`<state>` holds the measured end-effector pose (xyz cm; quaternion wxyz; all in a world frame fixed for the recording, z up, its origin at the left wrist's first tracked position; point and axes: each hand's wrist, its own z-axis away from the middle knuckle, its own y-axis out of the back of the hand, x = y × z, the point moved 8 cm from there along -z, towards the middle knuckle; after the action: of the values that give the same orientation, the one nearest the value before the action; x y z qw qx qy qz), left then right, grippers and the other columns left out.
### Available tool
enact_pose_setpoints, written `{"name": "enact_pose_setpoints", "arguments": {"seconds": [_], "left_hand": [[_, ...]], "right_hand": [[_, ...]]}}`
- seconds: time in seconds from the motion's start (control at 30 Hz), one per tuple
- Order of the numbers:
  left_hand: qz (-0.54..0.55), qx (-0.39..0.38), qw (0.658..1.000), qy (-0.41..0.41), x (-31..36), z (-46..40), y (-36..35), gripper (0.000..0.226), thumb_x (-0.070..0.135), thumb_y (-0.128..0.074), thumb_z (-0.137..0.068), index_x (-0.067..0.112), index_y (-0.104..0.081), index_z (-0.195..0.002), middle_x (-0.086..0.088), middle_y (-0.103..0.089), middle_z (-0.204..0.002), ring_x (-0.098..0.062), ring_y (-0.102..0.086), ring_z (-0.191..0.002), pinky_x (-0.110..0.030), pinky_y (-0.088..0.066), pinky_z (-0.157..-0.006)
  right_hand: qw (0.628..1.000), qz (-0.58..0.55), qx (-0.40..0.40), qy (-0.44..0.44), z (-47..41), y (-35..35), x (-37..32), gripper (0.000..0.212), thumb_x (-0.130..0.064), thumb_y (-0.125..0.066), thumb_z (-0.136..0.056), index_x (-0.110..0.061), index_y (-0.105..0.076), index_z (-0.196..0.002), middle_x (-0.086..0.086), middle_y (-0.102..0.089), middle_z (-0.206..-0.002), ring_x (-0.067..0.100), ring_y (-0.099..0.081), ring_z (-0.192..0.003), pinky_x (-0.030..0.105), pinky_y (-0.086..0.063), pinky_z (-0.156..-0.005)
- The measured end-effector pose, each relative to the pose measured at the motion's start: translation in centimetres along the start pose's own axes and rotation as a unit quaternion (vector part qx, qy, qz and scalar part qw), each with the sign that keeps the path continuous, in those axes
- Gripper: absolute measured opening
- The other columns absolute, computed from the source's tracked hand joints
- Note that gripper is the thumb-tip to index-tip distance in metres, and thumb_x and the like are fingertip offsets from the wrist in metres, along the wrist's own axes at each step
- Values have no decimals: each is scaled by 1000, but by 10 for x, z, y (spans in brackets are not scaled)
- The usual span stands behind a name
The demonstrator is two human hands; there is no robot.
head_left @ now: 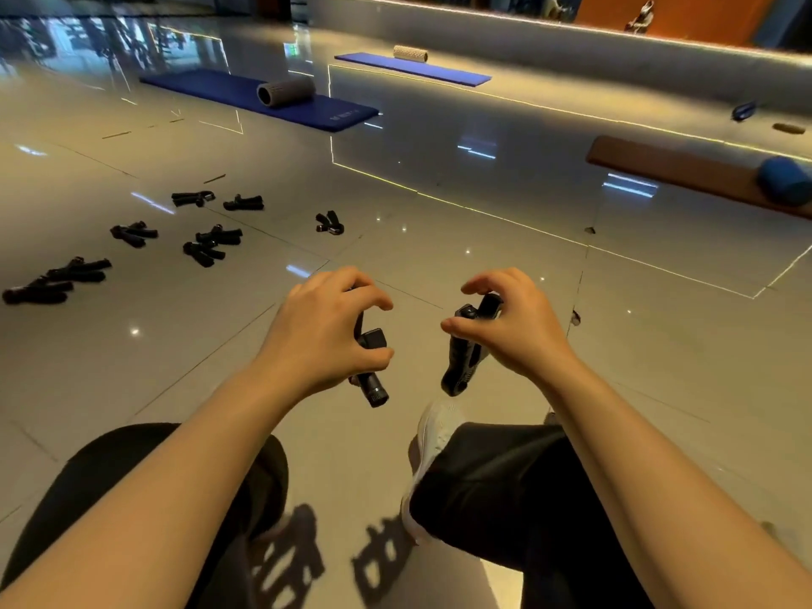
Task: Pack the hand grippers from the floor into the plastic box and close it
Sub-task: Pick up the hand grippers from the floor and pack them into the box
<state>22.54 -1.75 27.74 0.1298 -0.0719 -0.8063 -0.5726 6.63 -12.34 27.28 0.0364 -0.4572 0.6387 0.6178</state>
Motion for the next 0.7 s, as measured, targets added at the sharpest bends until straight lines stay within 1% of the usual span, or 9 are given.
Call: {"name": "enact_pose_setpoints", "arguments": {"seconds": [0.07,0.13,0.23,0.33,0.37,0.4,0.53,0.6,0.7], "left_hand": [[10,19,999,-32,32,11,10,51,58,-61,-66,31,-62,-109,9,-55,-113,-16,-48,-108,-35,-41,-86],[51,50,997,-36,56,22,18,51,61,-56,-66,30,-62,-106,11,-54,-108,-14,-47,-105,-32,-41,-83],[75,57,995,-35,94,30,17,40,50,-67,-70,26,-63,-101,11,-50,-102,-13,-45,-100,-32,-43,-82],[60,99,985,-126,148,38,20,39,52,-61,-72,21,-66,-95,4,-56,-97,-19,-48,-99,-33,-45,-75],[66,106,982,-139,159,40,19,38,52,-61,-72,21,-66,-94,3,-56,-95,-20,-49,-98,-32,-45,-73],[75,97,982,-144,166,42,15,36,51,-64,-73,21,-67,-93,3,-56,-95,-18,-50,-96,-32,-46,-72],[85,-10,985,-149,192,46,-19,31,50,-69,-72,25,-66,-91,9,-53,-102,-11,-49,-95,-32,-50,-77],[79,-47,980,-179,220,45,-34,30,50,-67,-73,25,-65,-90,9,-52,-106,-10,-47,-99,-32,-49,-81],[42,-97,969,-221,261,37,-62,32,53,-63,-76,27,-63,-94,10,-50,-115,-10,-45,-106,-30,-46,-88]], "right_hand": [[1000,-12,25,-14,30,19,6,42,-42,-75,-73,-23,-60,-106,-6,-51,-110,7,-46,-97,12,-36,-70],[998,-12,46,-36,59,33,11,39,-42,-75,-73,-23,-60,-103,-6,-50,-107,9,-47,-94,8,-33,-65],[998,5,47,-41,89,52,8,34,-43,-75,-73,-25,-60,-98,-6,-49,-103,9,-48,-91,9,-34,-63],[998,45,34,-31,106,83,2,36,-46,-72,-75,-23,-64,-101,-6,-51,-102,9,-49,-92,12,-35,-64],[998,49,36,-32,111,95,3,37,-46,-71,-75,-22,-65,-102,-5,-52,-102,10,-49,-92,13,-35,-64],[997,47,44,-39,116,107,9,36,-47,-70,-76,-21,-65,-101,-5,-52,-101,10,-50,-92,13,-36,-65],[991,23,78,-104,149,133,60,30,-47,-71,-75,-22,-65,-92,-5,-56,-96,12,-54,-91,17,-40,-66],[987,61,63,-131,164,137,89,31,-47,-71,-75,-23,-63,-92,-5,-55,-97,12,-54,-90,21,-43,-70],[975,159,21,-151,175,153,124,39,-52,-70,-74,-22,-63,-97,-5,-53,-100,13,-52,-91,30,-49,-78]]}}
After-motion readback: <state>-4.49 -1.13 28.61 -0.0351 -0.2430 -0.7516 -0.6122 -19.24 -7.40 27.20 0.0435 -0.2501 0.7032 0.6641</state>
